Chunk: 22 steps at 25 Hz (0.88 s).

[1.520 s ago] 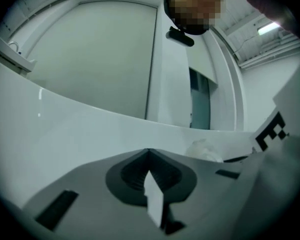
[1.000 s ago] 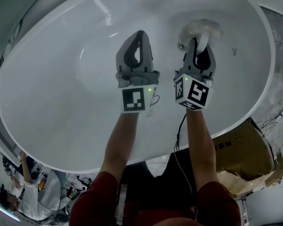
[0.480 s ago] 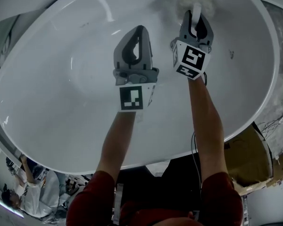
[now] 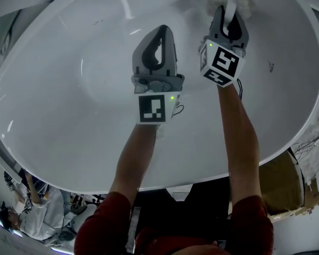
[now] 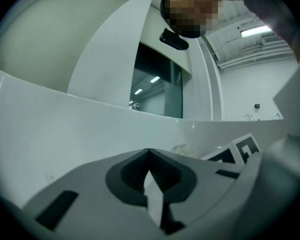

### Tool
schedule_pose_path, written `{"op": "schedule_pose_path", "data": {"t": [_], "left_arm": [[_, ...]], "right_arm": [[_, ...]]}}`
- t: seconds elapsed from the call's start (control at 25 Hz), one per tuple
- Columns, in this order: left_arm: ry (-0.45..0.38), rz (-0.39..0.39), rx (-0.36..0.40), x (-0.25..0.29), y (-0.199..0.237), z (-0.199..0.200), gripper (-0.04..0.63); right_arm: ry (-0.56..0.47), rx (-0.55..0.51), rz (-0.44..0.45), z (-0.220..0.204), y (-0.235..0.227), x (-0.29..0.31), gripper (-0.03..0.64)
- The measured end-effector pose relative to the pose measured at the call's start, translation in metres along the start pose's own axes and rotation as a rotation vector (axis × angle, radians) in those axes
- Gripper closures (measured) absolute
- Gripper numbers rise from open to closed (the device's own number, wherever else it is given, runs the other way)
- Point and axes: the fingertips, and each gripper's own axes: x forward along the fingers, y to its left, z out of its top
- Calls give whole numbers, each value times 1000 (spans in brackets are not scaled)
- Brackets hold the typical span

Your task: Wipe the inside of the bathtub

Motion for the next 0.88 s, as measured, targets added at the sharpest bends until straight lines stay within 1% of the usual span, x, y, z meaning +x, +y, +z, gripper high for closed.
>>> {"op": "schedule_pose_path", "data": {"t": [0.16, 0.28, 0.44, 0.52, 0.64, 0.76, 0.88], "left_arm": [[6, 41, -12, -13, 24, 0, 579], [4, 69, -2, -23, 52, -1, 580], [8, 111, -8, -49, 97, 2, 580], [6, 129, 2, -64, 114, 5, 578], [-16, 166, -5, -89, 140, 17, 580], [-27, 196, -22, -122, 171, 26, 580], [-26, 220, -19, -153, 200, 24, 580]], "right_arm": [[16, 42, 7, 1, 16, 6, 518], [21, 42, 17, -1, 43, 11, 518], [30, 71, -1, -1, 80, 8, 518], [33, 64, 20, 1, 98, 1, 518], [21, 29, 77, 12, 136, -12, 518], [9, 17, 109, 25, 185, -29, 518], [6, 4, 143, 25, 230, -41, 518]]}}
